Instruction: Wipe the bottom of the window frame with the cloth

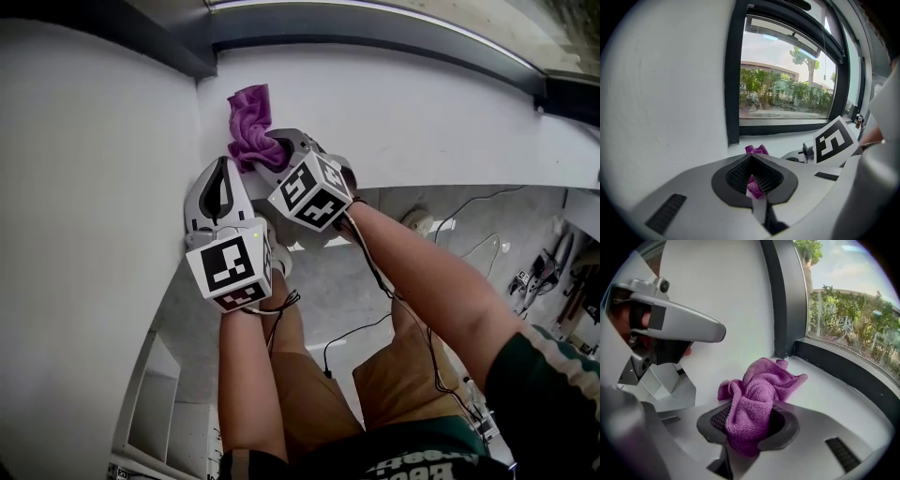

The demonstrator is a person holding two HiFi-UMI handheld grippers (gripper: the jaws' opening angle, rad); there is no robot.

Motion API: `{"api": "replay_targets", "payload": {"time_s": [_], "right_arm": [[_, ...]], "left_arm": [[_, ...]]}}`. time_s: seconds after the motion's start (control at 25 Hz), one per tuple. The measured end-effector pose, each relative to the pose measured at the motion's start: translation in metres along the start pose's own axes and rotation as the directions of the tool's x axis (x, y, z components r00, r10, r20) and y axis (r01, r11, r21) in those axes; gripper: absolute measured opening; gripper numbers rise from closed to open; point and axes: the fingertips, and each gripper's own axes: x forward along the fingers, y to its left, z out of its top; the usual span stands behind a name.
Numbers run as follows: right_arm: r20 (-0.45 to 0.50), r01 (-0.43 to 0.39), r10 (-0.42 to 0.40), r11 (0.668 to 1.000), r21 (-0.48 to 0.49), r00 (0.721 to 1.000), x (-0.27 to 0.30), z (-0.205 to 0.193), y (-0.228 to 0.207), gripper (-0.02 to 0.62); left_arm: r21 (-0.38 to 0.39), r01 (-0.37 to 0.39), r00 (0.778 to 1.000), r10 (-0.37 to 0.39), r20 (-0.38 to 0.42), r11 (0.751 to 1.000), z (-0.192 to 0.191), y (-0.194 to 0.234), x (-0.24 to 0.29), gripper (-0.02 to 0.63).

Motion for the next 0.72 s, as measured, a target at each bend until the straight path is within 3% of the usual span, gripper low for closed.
{"api": "replay_targets", "payload": {"time_s": [0.72], "right_arm": [[0.006, 0.015, -0.014, 1.000, -0.024, 1.000, 0.0008, -0.0005, 0.0008, 0.126]], "left_arm": [[0.004, 0.006, 1.000, -0.006, -0.005, 1.000, 0.0004, -0.0038, 0.0046, 0.005]]}}
